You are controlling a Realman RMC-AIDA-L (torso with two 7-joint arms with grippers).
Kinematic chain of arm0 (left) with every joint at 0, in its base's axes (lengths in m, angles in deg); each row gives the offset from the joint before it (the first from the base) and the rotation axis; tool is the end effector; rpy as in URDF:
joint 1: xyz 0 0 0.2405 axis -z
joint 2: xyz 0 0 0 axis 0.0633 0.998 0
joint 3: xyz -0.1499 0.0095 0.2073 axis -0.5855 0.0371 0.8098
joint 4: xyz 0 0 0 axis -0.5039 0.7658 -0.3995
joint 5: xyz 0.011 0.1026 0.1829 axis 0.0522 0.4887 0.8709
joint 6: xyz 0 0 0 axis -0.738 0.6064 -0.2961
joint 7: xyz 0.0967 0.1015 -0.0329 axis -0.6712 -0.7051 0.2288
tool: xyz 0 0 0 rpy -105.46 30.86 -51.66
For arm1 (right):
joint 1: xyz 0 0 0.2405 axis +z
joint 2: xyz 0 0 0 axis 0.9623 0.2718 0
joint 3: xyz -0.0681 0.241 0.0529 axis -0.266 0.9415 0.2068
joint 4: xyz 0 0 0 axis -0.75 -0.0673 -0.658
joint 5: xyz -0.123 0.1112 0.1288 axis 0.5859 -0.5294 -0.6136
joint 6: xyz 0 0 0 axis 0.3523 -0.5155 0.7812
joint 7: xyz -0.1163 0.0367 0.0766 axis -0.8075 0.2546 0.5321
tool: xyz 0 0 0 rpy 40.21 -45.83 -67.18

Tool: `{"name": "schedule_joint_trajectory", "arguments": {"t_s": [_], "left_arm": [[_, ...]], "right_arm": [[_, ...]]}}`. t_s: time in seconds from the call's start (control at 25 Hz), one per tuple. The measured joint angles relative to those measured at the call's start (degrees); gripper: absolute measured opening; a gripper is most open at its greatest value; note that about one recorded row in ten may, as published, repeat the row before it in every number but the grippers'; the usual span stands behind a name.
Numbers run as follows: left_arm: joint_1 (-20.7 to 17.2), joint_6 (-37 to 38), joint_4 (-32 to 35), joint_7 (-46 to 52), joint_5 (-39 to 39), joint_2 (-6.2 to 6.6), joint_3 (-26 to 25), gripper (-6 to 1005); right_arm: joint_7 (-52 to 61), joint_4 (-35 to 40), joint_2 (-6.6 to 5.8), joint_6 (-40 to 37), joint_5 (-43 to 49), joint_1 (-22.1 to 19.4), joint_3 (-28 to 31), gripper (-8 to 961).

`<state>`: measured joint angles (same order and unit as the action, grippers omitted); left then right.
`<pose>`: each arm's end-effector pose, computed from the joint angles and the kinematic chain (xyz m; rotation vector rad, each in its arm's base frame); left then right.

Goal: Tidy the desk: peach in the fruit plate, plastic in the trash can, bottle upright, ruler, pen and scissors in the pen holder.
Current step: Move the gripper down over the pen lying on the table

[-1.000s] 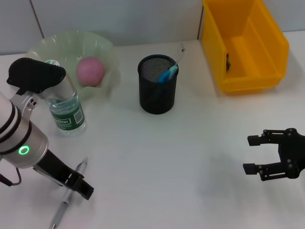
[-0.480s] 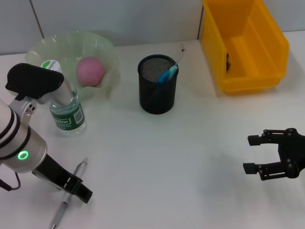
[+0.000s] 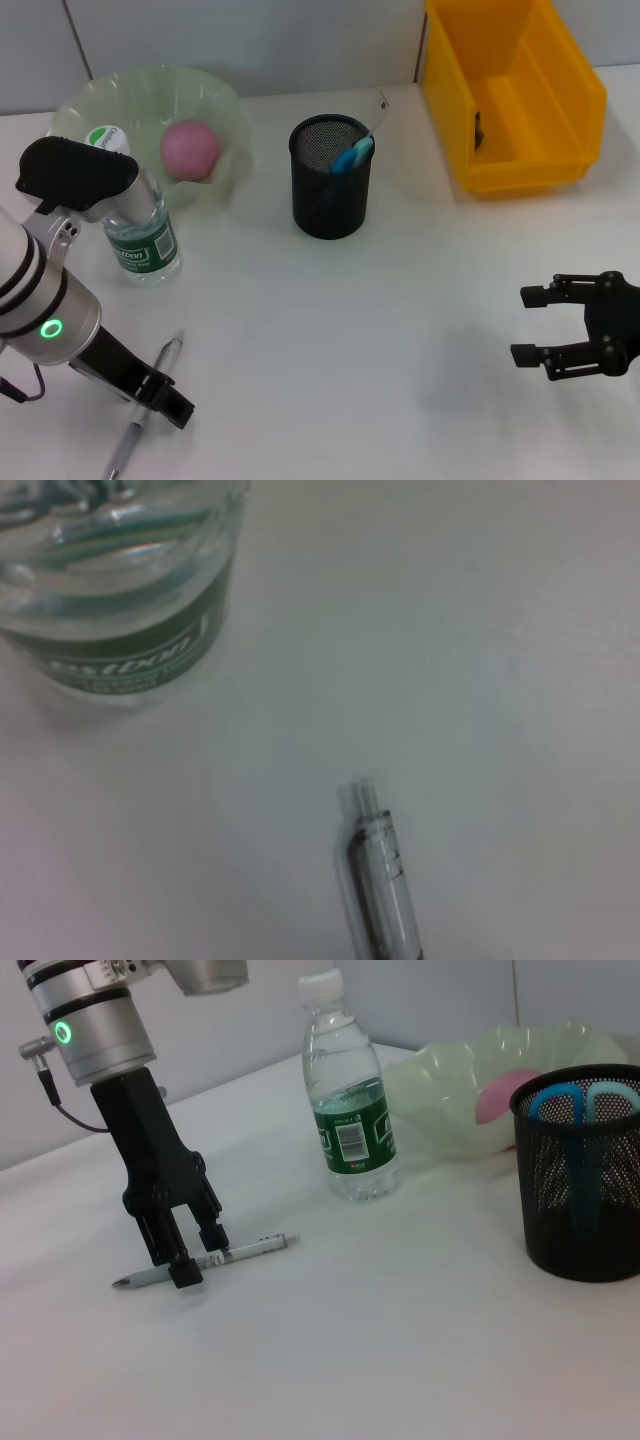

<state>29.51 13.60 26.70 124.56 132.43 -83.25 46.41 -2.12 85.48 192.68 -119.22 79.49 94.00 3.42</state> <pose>-0.2027 0.3201 -0.0328 -2.4525 -1.3051 0.7350 0.3222 0.2745 0.0499 -2.7802 0.6499 0.4444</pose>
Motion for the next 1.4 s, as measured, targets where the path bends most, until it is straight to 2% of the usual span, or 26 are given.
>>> {"name": "schedule_joint_trajectory", "arguments": {"t_s": [0.16,0.48,0.56,1.12,1.28,1.4], "left_arm": [[0.0,0.0,0.0,0.0,-0.1,0.00,0.1,777],[0.2,0.1,-0.1,0.0,-0.1,0.00,0.2,632],[0.2,0.0,-0.1,0.0,-0.1,0.00,0.2,566],[0.2,-0.9,-0.2,-0.1,0.3,0.23,1.5,572],[0.1,-1.0,-0.3,-0.2,0.4,0.25,1.6,339],[0.1,-1.1,-0.3,-0.2,0.4,0.26,1.6,341]], "right_arm": [[0.0,0.0,0.00,0.0,0.0,0.0,0.0,834],[0.0,0.0,0.00,0.1,0.0,0.0,0.0,834],[0.0,0.0,0.00,0.1,0.0,0.0,0.0,834],[0.1,0.0,0.00,0.1,0.0,0.0,0.0,834],[0.1,0.0,0.03,0.1,0.0,0.0,0.0,834],[0.1,0.0,0.07,0.1,0.0,0.0,0.0,834]]}}
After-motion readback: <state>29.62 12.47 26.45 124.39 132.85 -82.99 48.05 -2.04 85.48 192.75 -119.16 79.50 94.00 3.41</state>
